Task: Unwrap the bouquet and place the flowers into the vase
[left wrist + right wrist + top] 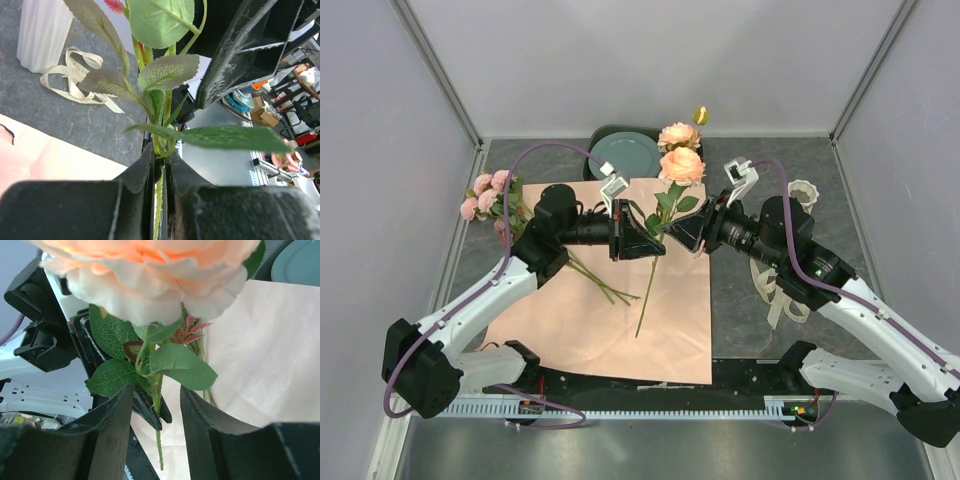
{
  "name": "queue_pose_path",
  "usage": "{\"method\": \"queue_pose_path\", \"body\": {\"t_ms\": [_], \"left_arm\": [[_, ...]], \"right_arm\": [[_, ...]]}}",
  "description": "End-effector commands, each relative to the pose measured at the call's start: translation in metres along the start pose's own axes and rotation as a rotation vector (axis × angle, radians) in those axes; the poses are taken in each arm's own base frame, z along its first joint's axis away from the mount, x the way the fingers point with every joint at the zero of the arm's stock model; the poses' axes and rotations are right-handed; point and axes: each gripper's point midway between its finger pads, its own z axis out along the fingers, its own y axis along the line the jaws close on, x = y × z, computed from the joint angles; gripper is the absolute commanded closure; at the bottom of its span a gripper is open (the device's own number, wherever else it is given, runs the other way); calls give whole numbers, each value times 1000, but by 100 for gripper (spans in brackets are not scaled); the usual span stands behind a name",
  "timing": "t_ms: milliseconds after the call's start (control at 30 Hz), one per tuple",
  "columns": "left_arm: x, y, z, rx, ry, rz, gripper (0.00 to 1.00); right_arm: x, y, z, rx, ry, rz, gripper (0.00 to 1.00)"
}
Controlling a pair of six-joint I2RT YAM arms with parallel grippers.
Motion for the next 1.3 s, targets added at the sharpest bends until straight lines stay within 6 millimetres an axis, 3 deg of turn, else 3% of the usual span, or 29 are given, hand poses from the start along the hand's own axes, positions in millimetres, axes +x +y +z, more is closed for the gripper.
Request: {"method": "queue_pose_path", "body": {"t_ms": [0, 500, 633, 667, 700, 733, 767, 800, 833, 900, 933, 1000, 1033, 1100, 1200, 1267], "left_arm": [[-14, -11, 3, 16, -11, 103, 98], [-5, -5, 11, -30, 33, 115, 98], [-4, -2, 13, -39, 45, 85, 98], [-5, -2, 14, -42, 46, 83, 97], [-5, 0, 13, -50, 52, 74, 89], [-7, -2, 13, -50, 50, 75, 72], [-8, -3, 12, -53, 49, 81, 65], [-7, -4, 10, -60, 56, 78, 49], [-10, -3, 8, -81, 45, 89, 43], [-14, 0, 4, -132, 26, 103, 25], [-20, 7, -1, -196, -8, 114, 23], [-23, 14, -7, -257, -24, 118, 23], [-26, 23, -11, -313, -41, 119, 23], [-28, 36, -17, -394, -53, 101, 23], [-27, 53, -23, -458, -58, 51, 25], [-26, 63, -24, -477, -58, 0, 25]], "right_arm": [[-8, -1, -5, 16, -40, 8, 50], [-1, -6, 5, 19, -22, 21, 73], [-5, -11, 3, 47, -54, 14, 100], [-8, -14, 1, 68, -72, 9, 100], [-18, -21, -5, 112, -121, 3, 100], [-24, -26, -10, 150, -144, -22, 100], [-29, -30, -14, 181, -164, -40, 100], [-37, -42, -22, 261, -195, -59, 100], [-53, -40, -30, 289, -231, -81, 100], [-66, -52, -43, 394, -237, -176, 100], [-92, -53, -58, 465, -307, -206, 100], [-106, -62, -73, 570, -305, -295, 100], [-132, -56, -90, 620, -372, -305, 100], [-149, -54, -104, 674, -391, -363, 100], [-201, -38, -148, 783, -521, -409, 100], [-218, -43, -167, 912, -556, -432, 100]]}}
